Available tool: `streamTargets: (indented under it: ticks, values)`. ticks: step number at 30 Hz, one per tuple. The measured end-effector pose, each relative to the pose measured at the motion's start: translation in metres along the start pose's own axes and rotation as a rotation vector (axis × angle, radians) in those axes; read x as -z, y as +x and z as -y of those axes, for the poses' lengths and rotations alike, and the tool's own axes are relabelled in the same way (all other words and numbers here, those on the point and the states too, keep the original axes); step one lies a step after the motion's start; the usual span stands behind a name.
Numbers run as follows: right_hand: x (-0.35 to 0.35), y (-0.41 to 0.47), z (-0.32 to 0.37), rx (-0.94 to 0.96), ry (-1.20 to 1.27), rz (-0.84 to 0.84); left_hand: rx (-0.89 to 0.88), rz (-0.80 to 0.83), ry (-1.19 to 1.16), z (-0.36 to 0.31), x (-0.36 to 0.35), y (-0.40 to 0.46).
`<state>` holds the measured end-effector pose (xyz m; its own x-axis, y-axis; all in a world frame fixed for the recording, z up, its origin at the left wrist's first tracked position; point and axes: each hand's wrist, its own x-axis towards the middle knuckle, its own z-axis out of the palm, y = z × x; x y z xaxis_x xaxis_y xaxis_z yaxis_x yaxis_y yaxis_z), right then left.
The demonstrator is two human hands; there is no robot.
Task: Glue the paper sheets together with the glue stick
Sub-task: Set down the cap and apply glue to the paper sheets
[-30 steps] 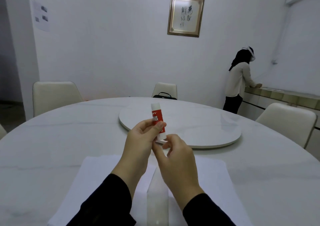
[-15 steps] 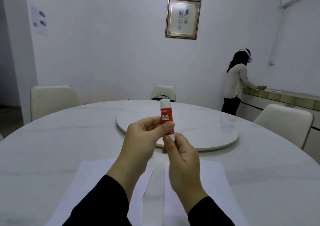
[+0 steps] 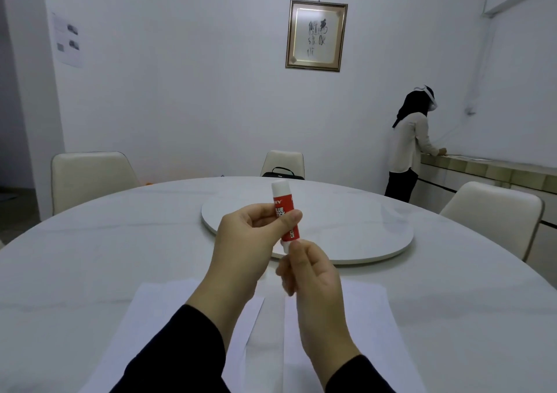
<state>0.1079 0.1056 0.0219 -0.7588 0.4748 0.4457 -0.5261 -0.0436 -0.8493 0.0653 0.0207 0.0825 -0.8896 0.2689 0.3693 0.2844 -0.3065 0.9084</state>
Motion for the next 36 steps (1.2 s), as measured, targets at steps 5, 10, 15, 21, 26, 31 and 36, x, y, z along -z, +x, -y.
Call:
streamTargets:
  ticks: [5,10,15,21,26,31,36]
  values:
    - [-0.002,-0.002,0.003,0.221,-0.296,-0.037,0.009,0.07,-0.015,-0.007,-0.003,-0.003]
    - [-0.001,-0.003,0.009,-0.368,0.815,0.361,0.047,0.259,-0.063,-0.016,0.004,0.0]
    - [-0.001,-0.003,0.006,-0.206,0.342,0.131,0.049,0.183,-0.009,-0.013,0.003,0.0]
    - [-0.007,-0.008,0.002,0.269,-0.299,-0.038,0.064,0.162,-0.036,-0.015,0.005,-0.001]
    - [-0.005,-0.011,0.016,-0.057,0.192,0.114,0.066,0.236,-0.118,-0.018,0.004,-0.001]
    - [-0.005,-0.014,0.012,-0.411,0.919,0.361,0.066,0.271,-0.095,-0.014,0.001,-0.007]
    - [-0.008,-0.011,0.007,-0.337,0.621,0.108,0.041,0.187,-0.027,-0.015,0.0,-0.005]
